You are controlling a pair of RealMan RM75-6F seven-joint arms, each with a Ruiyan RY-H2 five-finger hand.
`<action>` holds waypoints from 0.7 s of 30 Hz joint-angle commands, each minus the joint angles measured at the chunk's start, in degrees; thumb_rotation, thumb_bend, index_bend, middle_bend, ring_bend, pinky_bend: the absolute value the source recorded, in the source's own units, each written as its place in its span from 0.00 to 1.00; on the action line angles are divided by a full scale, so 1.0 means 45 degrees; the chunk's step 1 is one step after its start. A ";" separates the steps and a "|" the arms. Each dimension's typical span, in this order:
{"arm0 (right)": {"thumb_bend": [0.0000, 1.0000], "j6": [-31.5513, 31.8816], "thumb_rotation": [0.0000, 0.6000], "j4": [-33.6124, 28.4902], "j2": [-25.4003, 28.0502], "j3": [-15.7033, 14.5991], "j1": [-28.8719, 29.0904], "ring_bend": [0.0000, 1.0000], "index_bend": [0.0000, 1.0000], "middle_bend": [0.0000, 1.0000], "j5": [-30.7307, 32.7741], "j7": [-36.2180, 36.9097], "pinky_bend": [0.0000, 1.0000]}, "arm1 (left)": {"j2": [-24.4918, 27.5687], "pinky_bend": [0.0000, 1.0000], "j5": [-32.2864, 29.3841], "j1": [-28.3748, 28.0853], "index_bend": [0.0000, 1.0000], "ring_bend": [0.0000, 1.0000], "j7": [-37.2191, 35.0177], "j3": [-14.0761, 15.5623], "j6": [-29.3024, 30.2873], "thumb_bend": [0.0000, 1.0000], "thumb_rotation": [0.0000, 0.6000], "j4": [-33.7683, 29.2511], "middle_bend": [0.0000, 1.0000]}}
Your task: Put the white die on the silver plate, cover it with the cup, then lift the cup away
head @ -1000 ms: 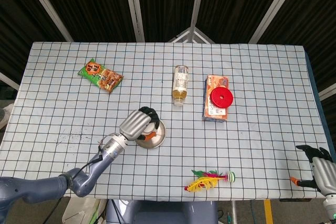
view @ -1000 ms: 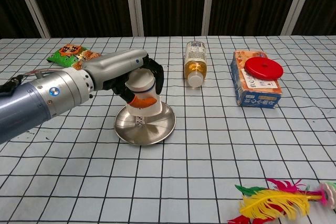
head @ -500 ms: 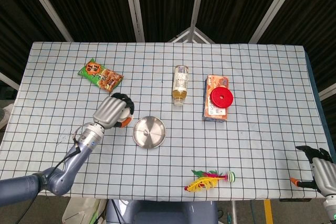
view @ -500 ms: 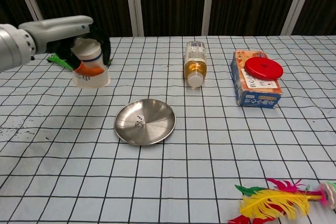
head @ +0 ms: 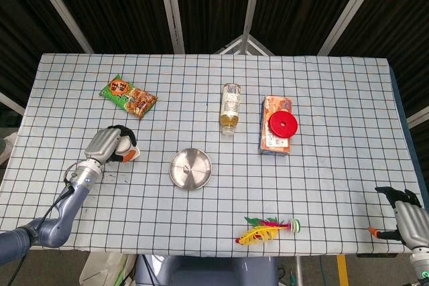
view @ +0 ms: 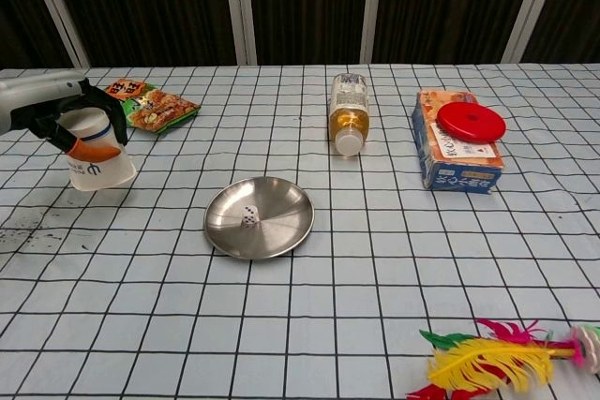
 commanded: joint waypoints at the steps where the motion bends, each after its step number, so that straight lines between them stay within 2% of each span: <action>1: 0.10 -0.0062 1.00 0.0046 -0.0033 0.0002 0.0026 0.15 0.21 0.19 0.0068 -0.0043 0.00 | -0.0621 0.22 0.0929 0.0129 0.56 0.25 -0.0930 0.0048 0.0116 0.57 1.00 0.1178 0.43; 6: 0.10 -0.0249 1.00 0.0069 -0.0111 -0.0053 0.0101 0.15 0.21 0.19 0.0117 -0.0168 0.00 | -0.1195 0.23 0.1054 0.0099 0.56 0.24 -0.1857 -0.0228 0.0237 0.57 1.00 0.1896 0.43; 15: 0.10 -0.0342 1.00 -0.0044 -0.0048 -0.0053 0.0131 0.15 0.21 0.19 0.0307 -0.0296 0.00 | -0.1747 0.22 0.1338 -0.0124 0.53 0.22 -0.1929 -0.0082 -0.0105 0.54 1.00 0.2748 0.42; 18: 0.10 -0.0336 1.00 -0.0028 -0.0065 -0.0045 0.0139 0.15 0.21 0.19 0.0319 -0.0313 0.00 | -0.1778 0.18 0.1472 -0.0171 0.38 0.12 -0.1758 0.0008 -0.0148 0.49 1.00 0.2933 0.30; 20: 0.10 -0.0332 1.00 -0.0036 -0.0057 -0.0039 0.0137 0.15 0.21 0.19 0.0327 -0.0288 0.00 | -0.1672 0.12 0.1471 -0.0227 0.26 0.02 -0.1639 0.0108 -0.0426 0.44 1.00 0.2892 0.17; 21: 0.10 -0.0323 1.00 -0.0033 -0.0054 -0.0037 0.0136 0.15 0.21 0.19 0.0328 -0.0290 0.00 | -0.1549 0.10 0.1446 -0.0282 0.23 0.01 -0.1517 0.0175 -0.0666 0.41 1.00 0.2810 0.14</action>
